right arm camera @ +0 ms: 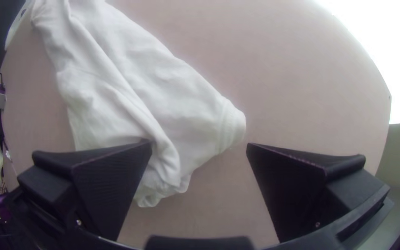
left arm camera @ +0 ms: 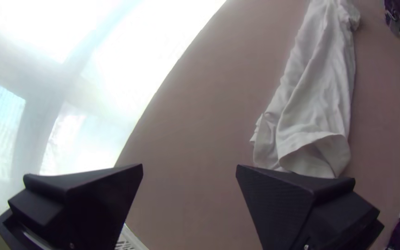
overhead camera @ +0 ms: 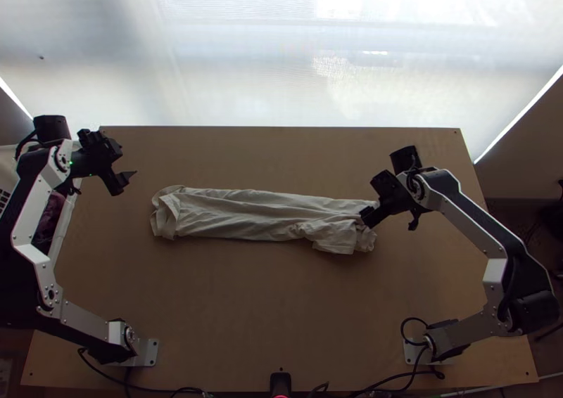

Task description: Fold the t-shirt

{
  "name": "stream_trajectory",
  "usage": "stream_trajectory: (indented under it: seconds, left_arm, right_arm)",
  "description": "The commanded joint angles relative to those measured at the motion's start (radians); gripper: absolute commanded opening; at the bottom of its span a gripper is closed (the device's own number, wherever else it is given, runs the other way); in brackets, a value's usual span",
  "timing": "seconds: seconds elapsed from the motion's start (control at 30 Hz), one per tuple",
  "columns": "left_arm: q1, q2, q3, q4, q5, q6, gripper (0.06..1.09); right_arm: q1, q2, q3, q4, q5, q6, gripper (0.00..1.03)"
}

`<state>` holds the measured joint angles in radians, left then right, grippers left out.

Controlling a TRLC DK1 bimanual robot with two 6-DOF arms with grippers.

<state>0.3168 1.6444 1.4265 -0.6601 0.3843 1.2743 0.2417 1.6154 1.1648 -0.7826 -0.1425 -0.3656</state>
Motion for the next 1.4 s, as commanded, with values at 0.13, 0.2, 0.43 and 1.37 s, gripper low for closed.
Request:
stream_trajectory:
  seconds: [0.13, 0.2, 0.43, 1.37]
  left_arm:
    - [0.022, -0.07, -0.023, -0.276, 0.061, -0.138, 1.03]
    - [0.024, -0.074, -0.008, -0.36, 0.077, -0.197, 1.03]
    - [0.031, -0.074, 0.02, -0.647, 0.192, -0.328, 1.03]
    - [-0.042, -0.09, -0.136, -0.523, 0.248, -0.526, 1.03]
  right_arm:
    - [0.005, -0.111, 0.036, -0.029, 0.018, 0.051, 0.99]
    - [0.042, -0.13, 0.058, -0.037, 0.043, 0.062, 0.98]
    - [0.257, -0.146, 0.087, -0.046, 0.245, 0.056, 0.96]
    - [0.602, -0.011, 0.024, 0.117, 0.526, 0.062, 0.93]
